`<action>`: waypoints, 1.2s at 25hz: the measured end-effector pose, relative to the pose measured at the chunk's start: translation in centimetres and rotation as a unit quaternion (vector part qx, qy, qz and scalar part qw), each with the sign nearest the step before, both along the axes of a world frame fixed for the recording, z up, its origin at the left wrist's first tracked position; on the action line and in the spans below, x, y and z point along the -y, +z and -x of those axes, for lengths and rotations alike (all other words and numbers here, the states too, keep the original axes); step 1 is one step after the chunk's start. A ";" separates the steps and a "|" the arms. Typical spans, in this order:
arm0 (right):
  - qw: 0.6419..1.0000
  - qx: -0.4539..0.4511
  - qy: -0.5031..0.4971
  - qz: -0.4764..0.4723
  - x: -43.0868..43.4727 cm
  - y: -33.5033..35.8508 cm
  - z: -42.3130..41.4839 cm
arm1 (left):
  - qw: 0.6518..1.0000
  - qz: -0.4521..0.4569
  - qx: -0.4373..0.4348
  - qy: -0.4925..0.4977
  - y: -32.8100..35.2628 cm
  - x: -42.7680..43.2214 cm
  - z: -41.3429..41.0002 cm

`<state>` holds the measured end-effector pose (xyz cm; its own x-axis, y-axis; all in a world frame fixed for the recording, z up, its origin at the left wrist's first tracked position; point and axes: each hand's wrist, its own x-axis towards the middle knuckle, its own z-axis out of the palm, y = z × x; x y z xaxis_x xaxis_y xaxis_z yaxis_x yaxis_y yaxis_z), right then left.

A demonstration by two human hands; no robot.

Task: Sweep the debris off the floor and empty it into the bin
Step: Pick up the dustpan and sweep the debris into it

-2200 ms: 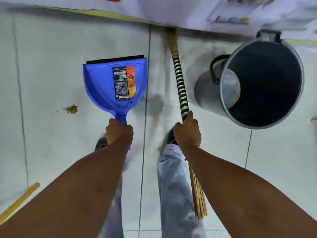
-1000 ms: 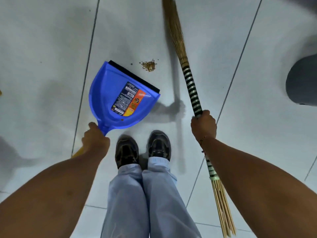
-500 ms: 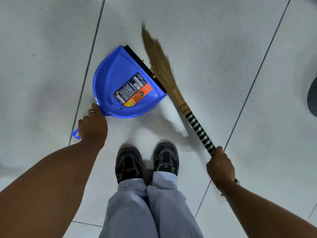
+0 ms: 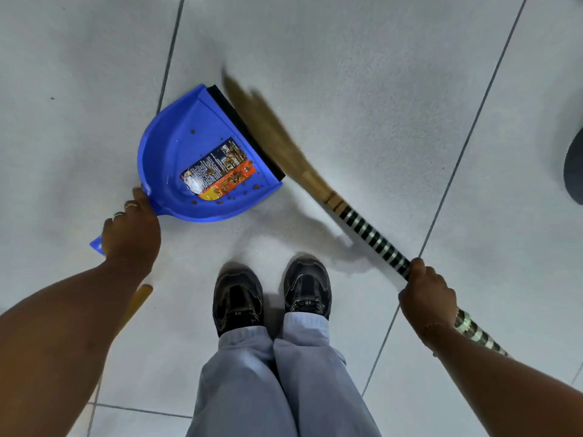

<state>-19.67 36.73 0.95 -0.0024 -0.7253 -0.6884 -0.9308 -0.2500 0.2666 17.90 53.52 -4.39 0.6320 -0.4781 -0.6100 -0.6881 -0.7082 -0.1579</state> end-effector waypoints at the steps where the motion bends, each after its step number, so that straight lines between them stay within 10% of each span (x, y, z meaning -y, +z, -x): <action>1: 1.000 0.006 0.019 -0.010 -0.4 0.1 0.0 | 1.000 0.000 0.002 -0.002 0.1 -0.2 -0.3; 11: 0.997 0.016 -0.047 -0.056 -4.0 0.9 -1.8 | 0.999 -0.046 -0.019 0.021 2.0 -0.3 1.0; 19: 0.956 0.257 -0.144 0.018 -5.3 8.0 -9.4 | 0.976 0.012 -0.082 0.203 12.8 6.6 5.4; 30: 0.960 0.202 -0.178 0.081 8.2 24.1 -3.1 | 0.985 0.128 -0.061 0.095 33.4 20.6 10.7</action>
<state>-16.58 28.56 25.02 -0.0273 -0.8256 -0.5636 -0.9851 0.1179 -0.1249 7.20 32.97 29.05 0.6540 -0.5056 -0.5627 -0.5417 -0.8323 0.1182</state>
